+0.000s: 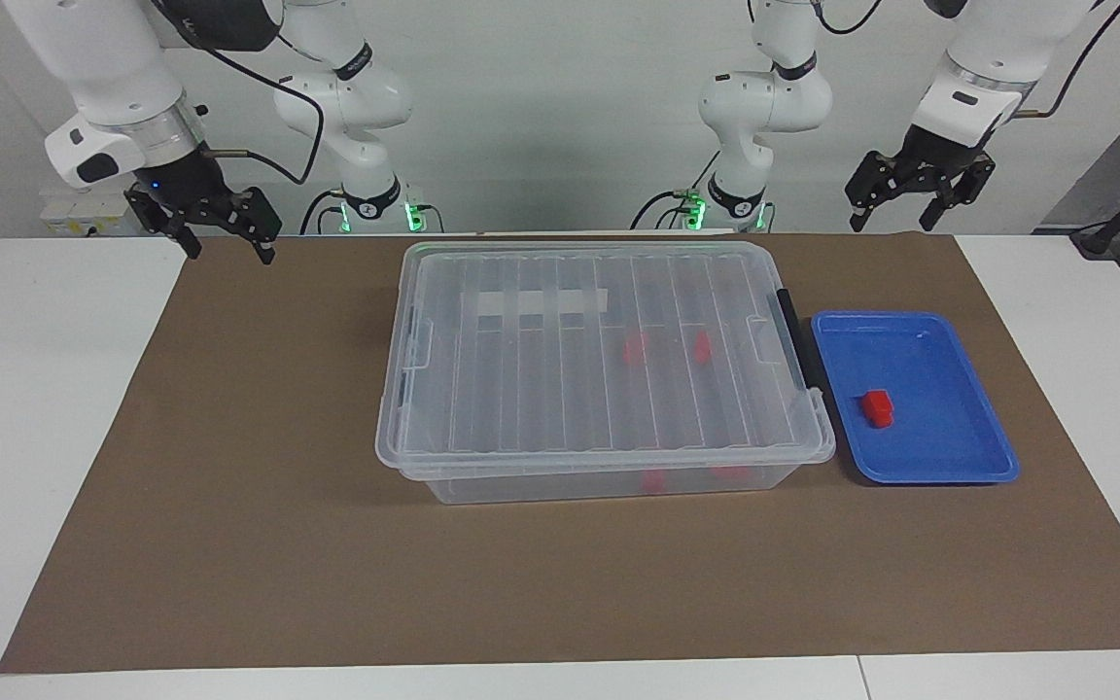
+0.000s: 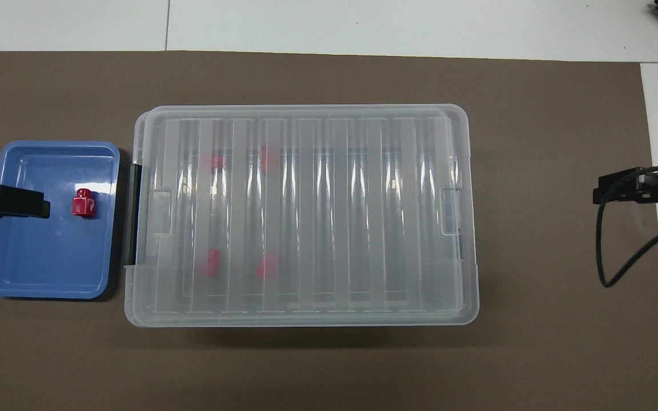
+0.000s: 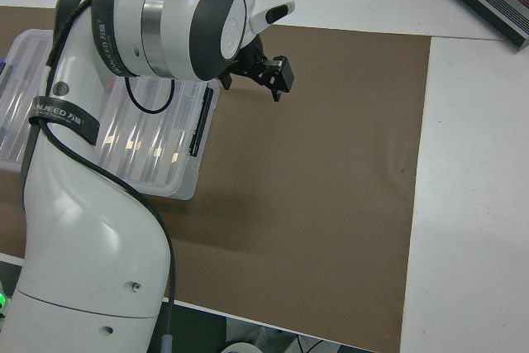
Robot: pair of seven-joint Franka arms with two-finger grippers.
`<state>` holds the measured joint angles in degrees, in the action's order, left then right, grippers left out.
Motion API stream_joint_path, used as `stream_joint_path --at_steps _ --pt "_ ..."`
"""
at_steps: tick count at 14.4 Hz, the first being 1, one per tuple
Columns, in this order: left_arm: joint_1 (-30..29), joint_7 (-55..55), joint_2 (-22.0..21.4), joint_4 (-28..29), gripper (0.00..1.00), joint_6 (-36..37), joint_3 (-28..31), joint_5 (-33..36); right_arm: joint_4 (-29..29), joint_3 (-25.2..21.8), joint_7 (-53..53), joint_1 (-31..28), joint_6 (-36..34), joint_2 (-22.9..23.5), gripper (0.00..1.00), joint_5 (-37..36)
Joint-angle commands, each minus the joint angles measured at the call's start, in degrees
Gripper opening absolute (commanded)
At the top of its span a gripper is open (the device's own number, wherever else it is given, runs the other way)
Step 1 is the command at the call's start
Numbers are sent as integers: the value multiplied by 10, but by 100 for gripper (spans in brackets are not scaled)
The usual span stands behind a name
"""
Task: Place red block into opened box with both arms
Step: 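Move the right gripper to the lid edge farthest from the left gripper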
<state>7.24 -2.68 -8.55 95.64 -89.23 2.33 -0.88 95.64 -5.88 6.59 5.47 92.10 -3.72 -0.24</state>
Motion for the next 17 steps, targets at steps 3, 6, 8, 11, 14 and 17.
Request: stream_joint_path --at_steps 3,6,8,11,14,17 --pt "6 1 -6 5 100 3 7 -4 82 8 45 63 104 -9 100 6" --pt "6 1 -6 5 100 3 7 -4 124 9 52 98 172 6 100 17" --pt "6 2 -6 5 100 3 7 -4 128 9 64 112 192 22 100 17" --pt "6 2 -6 5 100 3 7 -4 141 9 64 129 201 35 100 18" --pt "6 2 -6 5 100 3 7 -4 162 9 59 130 204 35 100 17" --pt "6 1 -6 5 100 3 7 -4 187 9 59 131 248 36 100 18"
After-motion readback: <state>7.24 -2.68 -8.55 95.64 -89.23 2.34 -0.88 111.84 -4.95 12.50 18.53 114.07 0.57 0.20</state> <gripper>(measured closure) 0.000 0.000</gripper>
